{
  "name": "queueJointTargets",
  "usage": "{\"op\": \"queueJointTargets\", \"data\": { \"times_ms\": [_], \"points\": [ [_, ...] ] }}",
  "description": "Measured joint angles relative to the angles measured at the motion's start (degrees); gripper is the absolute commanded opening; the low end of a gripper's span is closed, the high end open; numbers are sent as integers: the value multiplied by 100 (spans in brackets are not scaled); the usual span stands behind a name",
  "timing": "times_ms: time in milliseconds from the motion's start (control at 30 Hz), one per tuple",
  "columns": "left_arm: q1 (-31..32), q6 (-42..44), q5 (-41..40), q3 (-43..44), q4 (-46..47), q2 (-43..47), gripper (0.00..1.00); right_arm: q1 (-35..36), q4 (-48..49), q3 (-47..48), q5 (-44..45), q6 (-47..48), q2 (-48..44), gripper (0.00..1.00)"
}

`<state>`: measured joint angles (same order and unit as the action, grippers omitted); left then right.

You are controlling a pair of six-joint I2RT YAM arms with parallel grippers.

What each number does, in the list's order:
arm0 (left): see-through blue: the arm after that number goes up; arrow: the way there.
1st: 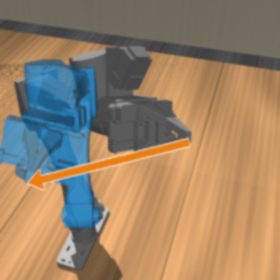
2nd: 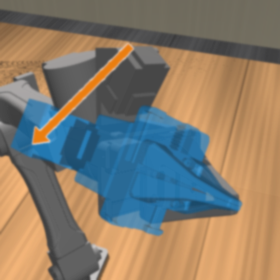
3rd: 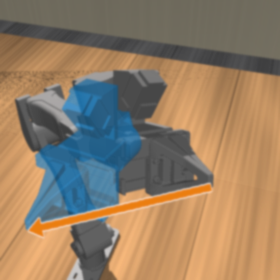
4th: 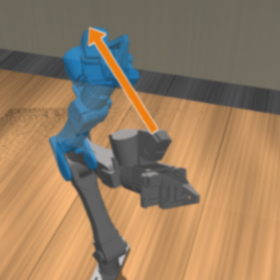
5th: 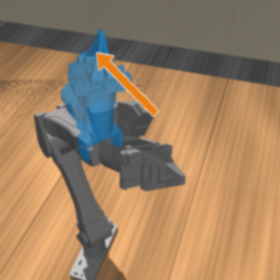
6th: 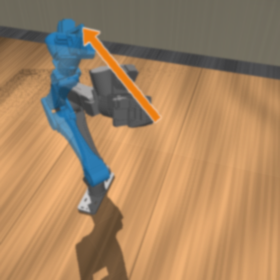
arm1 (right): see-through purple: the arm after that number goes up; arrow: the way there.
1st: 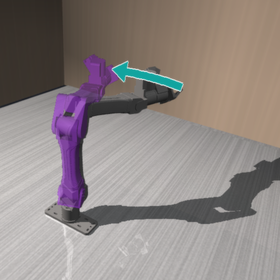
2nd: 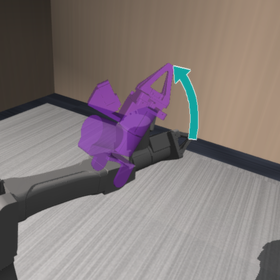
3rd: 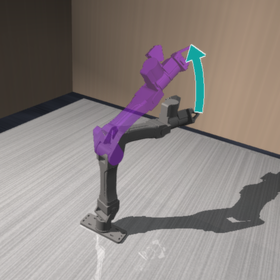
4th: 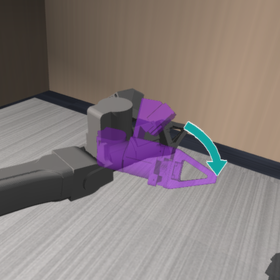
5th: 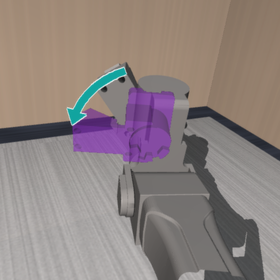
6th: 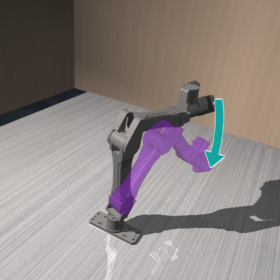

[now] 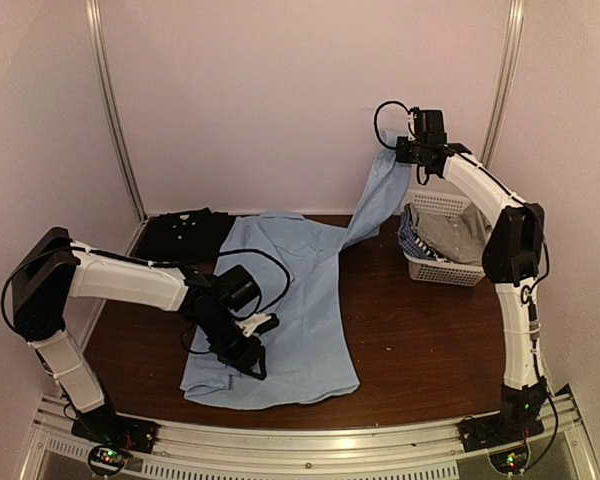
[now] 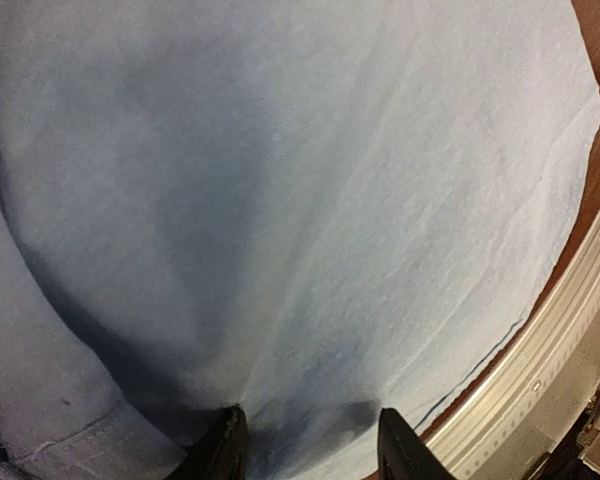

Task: Fold and stack the long sleeve shirts
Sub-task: Pass from the right arm to the left

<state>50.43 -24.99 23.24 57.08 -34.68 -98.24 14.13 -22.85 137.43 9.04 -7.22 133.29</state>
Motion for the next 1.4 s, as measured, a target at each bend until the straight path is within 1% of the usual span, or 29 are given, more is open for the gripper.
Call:
{"op": "queueJointTargets", "data": {
  "times_ms": [200,333,467,600,733,833,867,967,1067,1100,1200,1267,1333,1400],
  "points": [
    [90,-2,48,-380,87,133,45,-37,48,-76,-267,-7,-37,0],
    [96,-2,61,-632,76,372,46,0,131,-695,-542,-9,-380,0],
    [107,-2,9,-719,-149,540,46,98,223,-1340,-940,57,-782,0],
    [107,-33,-101,-533,-378,654,49,367,420,-2208,-1510,264,-1355,0],
    [52,-125,-437,210,-575,776,53,1150,599,-2920,-2059,592,-1805,0],
    [-131,-199,-708,855,-573,946,55,1921,822,-3421,-2428,767,-1954,0],
    [-345,-216,-804,1040,-542,1003,56,2162,896,-3630,-2559,811,-1974,0],
    [-852,-234,-977,1392,-365,1152,57,2876,1093,-4245,-2892,846,-1971,0],
    [-1279,-203,-1082,1537,-168,1165,58,3324,1117,-4588,-3132,835,-1956,0],
    [-1377,-195,-1097,1547,-125,1156,58,3401,1119,-4612,-3174,835,-1947,0],
    [-1582,-192,-1104,1545,-74,1147,62,3464,1248,-4612,-3244,828,-1934,0],
    [-1716,-199,-1016,1521,28,1147,62,3460,1346,-4612,-3259,813,-1934,0],
    [-1908,-212,-802,1427,179,1150,64,3460,1386,-4612,-3263,809,-1934,0],
    [-2157,-260,-459,1189,422,1156,67,3447,1429,-4612,-3263,807,-1934,0]
  ]
}}
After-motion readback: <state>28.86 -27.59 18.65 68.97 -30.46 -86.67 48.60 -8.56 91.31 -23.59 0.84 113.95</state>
